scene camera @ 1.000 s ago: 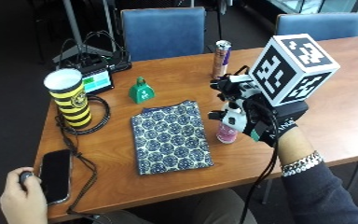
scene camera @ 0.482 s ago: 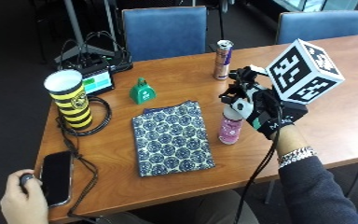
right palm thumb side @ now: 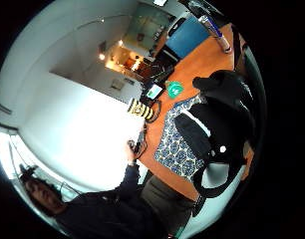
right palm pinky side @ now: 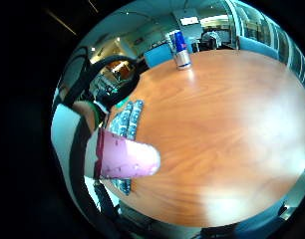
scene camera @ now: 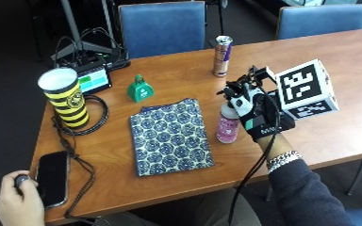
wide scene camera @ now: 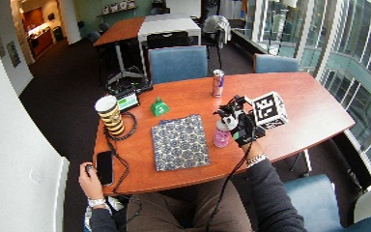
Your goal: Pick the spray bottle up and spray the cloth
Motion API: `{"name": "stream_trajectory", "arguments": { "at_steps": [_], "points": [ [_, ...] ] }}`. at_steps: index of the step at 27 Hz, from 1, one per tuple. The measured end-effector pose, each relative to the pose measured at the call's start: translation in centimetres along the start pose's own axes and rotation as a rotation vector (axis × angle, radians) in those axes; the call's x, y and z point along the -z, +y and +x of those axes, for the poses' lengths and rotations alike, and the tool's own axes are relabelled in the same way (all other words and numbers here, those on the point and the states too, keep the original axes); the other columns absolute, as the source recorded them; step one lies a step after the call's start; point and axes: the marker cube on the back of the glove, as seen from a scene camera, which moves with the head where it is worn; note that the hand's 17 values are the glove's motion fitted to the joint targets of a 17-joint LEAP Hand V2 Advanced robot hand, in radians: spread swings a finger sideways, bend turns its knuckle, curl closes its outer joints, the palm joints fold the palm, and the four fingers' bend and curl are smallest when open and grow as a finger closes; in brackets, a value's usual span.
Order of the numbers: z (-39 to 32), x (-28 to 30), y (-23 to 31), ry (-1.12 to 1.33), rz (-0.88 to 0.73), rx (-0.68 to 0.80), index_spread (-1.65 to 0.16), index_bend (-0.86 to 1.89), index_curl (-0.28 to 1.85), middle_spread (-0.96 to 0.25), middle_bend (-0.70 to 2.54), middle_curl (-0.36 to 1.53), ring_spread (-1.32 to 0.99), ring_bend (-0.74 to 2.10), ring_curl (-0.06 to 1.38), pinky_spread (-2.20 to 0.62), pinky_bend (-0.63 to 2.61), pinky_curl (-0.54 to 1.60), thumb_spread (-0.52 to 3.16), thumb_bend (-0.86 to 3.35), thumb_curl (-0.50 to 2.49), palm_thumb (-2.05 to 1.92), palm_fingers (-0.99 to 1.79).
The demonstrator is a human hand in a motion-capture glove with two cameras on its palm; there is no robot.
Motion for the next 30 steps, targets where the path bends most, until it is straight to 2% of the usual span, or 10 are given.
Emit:
{"name": "stream_trajectory", "arguments": {
  "at_steps": [8,18,22,30],
  "points": [
    [-0.1,-1.5,0.4,-0.141,0.179,0.005,-0.3,0.34,0.39,-0.22,0.49,0.47,-0.18,0.49,0.39,-0.13,0.27,0.35,1.23,-0.03,0.24,0.64,1.32],
    [-1.6,-2.5,-0.8,-0.214,0.344,0.083,-0.3,0.25,0.42,-0.22,0.54,0.49,-0.19,0.59,0.42,-0.27,0.41,0.39,1.27,-0.02,0.21,0.51,1.42],
    [-0.6,-3.0,-0.4,-0.219,0.339,0.081,-0.31,0.25,0.44,-0.22,0.56,0.5,-0.18,0.61,0.43,-0.29,0.44,0.4,1.29,-0.02,0.2,0.5,1.42],
    [1.3,-2.6,1.7,-0.213,0.229,0.055,-0.31,0.25,0.47,-0.22,0.58,0.51,-0.18,0.63,0.44,-0.3,0.45,0.4,1.29,-0.02,0.19,0.46,1.4]
  ]
}}
